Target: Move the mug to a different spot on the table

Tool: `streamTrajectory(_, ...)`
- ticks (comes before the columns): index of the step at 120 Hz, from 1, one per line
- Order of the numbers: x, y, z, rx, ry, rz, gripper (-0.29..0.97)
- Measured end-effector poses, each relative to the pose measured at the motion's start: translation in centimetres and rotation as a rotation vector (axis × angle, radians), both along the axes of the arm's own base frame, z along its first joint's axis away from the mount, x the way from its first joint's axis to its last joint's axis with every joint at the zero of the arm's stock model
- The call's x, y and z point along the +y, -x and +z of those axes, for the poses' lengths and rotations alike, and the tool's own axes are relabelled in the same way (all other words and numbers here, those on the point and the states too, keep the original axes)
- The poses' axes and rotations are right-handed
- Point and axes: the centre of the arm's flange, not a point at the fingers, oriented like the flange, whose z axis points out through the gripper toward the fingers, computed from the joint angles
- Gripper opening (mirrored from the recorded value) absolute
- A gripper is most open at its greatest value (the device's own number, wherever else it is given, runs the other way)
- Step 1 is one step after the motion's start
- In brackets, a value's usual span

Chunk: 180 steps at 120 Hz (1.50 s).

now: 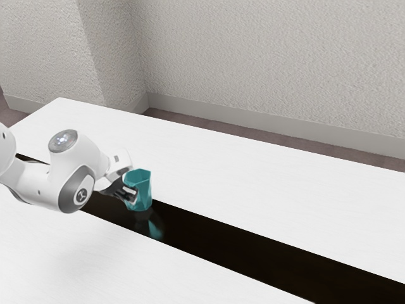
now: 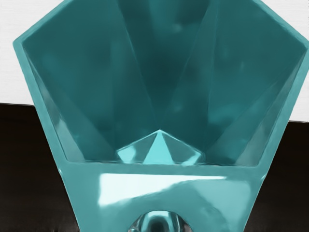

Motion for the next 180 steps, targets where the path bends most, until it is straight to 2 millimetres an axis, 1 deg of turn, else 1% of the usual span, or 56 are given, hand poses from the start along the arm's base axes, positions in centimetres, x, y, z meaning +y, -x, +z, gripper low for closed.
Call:
streamTrajectory(21, -0.8, 0.1, -0.2, 0.009, 0.022, 0.032, -0.01)
streamTrajectory(64, -0.7, 0.2, -0.5, 0.022, 0.054, 0.1, 0.0)
streamTrajectory(78, -0.8, 0.3, -0.6, 0.028, 0.06, 0.115, 0.27)
streamTrajectory(89, -0.8, 0.3, -0.6, 0.031, 0.065, 0.125, 0.41)
streamTrajectory(94, -0.8, 0.6, -0.7, 0.036, 0.066, 0.13, 0.46)
streamTrajectory(103, -0.9, 1.8, -0.4, 0.044, 0.065, 0.143, 0.52)
streamTrajectory(120, -1.0, 3.0, 0.6, 0.05, 0.065, 0.168, 0.6)
streamTrajectory(140, -0.9, 3.4, 3.2, 0.054, 0.062, 0.199, 0.64)
streamTrajectory(149, -0.7, 3.2, 5.1, 0.049, 0.062, 0.219, 0.65)
streamTrajectory(156, -0.5, 3.1, 6.3, 0.046, 0.062, 0.231, 0.66)
streamTrajectory(160, -0.4, 2.7, 7.3, 0.035, 0.063, 0.237, 0.66)
streamTrajectory(168, 0.2, 1.4, 9.9, 0.006, 0.068, 0.256, 0.67)
streamTrajectory(180, 1.6, -1.1, 14.8, -0.014, 0.076, 0.29, 0.67)
